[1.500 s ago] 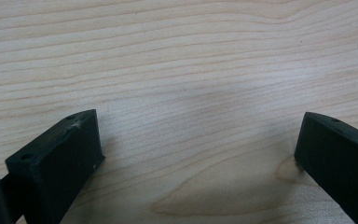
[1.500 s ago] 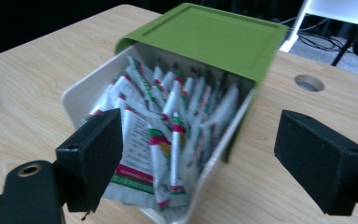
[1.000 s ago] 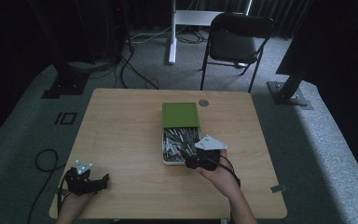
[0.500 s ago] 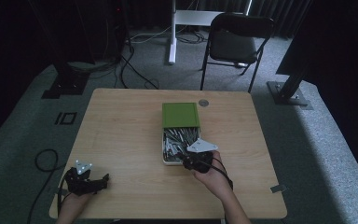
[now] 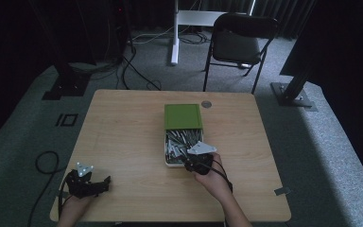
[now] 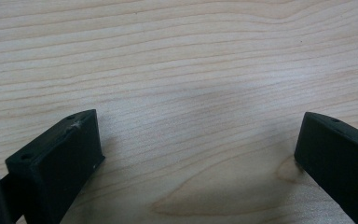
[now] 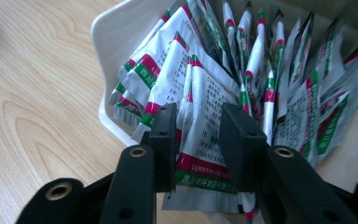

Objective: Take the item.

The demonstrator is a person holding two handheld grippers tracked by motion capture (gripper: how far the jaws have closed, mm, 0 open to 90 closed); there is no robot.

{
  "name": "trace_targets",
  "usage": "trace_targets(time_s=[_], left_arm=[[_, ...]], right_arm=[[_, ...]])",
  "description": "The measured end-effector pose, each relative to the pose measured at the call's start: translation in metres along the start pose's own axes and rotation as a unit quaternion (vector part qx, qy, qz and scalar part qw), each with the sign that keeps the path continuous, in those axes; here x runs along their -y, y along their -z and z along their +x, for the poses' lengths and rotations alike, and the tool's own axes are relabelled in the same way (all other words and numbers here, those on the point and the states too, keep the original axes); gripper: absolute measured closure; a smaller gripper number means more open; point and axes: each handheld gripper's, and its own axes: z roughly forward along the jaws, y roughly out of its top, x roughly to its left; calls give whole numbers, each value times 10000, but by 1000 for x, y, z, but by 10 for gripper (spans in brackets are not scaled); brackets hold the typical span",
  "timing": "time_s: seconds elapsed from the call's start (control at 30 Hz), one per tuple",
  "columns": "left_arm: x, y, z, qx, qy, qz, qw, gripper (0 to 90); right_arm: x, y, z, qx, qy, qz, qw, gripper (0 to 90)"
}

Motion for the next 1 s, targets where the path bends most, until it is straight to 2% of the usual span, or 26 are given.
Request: trace_targets(time_s=[0.1,0.2,0.23,0.3,0.37,0.57,0.73,1.0], left_arm=[[0,0,0,1,1,-2,10000,13],[0,0,0,1,0,0,10000,13],[0,0,0,0,0,-1,10000,13],[0,0,0,0,1,-1,10000,13],[0,0,0,0,1,-1,10000,13],[0,0,0,1,1,-1,10000,13],[0,0,0,1,4,-3,10000,13],[0,0,0,-1,2,-2,10000,13]], right_arm=[[1,-2,0,30,3,19,10000,692],[2,-1,-3,20,-139,55,9999,775],[2,-1,-3,20,-139,55,9999,775],[2,-1,-4,16,-211,112,9997,863],[1,0,-4,121,-233,123,9996,892],[-2,7,-7,191,-264,53,9995,900],[-10,19,-4,127,-191,-93,9997,900],[-25,39,-3,-7,-233,-403,9989,900]])
